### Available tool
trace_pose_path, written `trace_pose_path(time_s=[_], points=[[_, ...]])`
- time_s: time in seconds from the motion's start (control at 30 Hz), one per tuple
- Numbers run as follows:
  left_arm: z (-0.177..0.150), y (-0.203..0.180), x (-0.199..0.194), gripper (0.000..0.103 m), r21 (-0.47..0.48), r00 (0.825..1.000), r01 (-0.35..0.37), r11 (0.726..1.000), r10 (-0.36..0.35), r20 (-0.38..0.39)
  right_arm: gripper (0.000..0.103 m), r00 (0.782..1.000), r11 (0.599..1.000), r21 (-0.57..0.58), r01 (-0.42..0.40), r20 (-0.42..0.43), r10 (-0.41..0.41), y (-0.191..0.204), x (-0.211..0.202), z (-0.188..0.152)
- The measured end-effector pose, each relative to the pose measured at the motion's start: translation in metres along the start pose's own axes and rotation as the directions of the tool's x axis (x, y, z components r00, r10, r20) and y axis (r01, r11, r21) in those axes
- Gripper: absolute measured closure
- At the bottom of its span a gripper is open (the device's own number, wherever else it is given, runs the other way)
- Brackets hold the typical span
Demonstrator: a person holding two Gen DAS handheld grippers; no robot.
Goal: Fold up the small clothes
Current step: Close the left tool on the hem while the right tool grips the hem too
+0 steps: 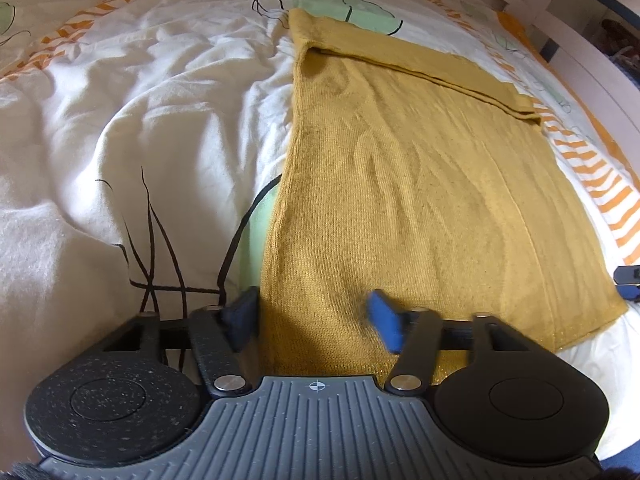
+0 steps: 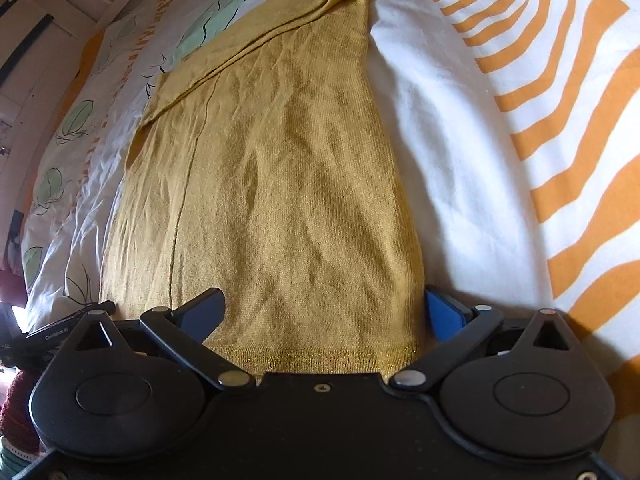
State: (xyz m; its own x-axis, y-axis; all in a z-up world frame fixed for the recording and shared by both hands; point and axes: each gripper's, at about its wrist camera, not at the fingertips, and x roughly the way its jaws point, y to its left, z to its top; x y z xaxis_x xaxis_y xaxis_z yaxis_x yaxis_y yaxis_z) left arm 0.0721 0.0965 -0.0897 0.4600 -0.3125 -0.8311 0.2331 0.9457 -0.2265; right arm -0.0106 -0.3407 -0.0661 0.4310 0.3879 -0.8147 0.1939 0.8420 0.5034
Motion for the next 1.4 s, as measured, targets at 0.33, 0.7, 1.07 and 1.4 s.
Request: trace_pose_path(time_s=[0.33, 0.7, 1.07, 1.4], points=[[0.0, 0.0, -0.006, 0.093, -0.019, 0.998, 0.059, 0.998, -0.059, 0.03, 0.062, 0.999, 0.999, 0.041, 0.024, -0.028, -0.022, -0.006, -0.003, 0.0], [0.011, 0.003, -0.037, 0.095, -0.131, 0.973, 0.189, 0.973, -0.167, 0.16, 0.089, 0.972, 0.975, 0.068, -0.212, 0.119, 0.203, -0.01, -0.044, -0.004], [0.05, 0.002, -0.053, 0.095, -0.171, 0.94, 0.26, 0.95, -0.209, 0.269, 0.09, 0.922, 0.95, 0.064, -0.306, 0.267, 0.28, -0.015, -0.07, 0.023], [0.125, 0.009, -0.042, 0.095, -0.196, 0.908, 0.3, 0.934, -0.217, 0.357, 0.09, 0.845, 0.907, 0.106, -0.407, 0.421, 0.33, -0.026, -0.073, 0.089]])
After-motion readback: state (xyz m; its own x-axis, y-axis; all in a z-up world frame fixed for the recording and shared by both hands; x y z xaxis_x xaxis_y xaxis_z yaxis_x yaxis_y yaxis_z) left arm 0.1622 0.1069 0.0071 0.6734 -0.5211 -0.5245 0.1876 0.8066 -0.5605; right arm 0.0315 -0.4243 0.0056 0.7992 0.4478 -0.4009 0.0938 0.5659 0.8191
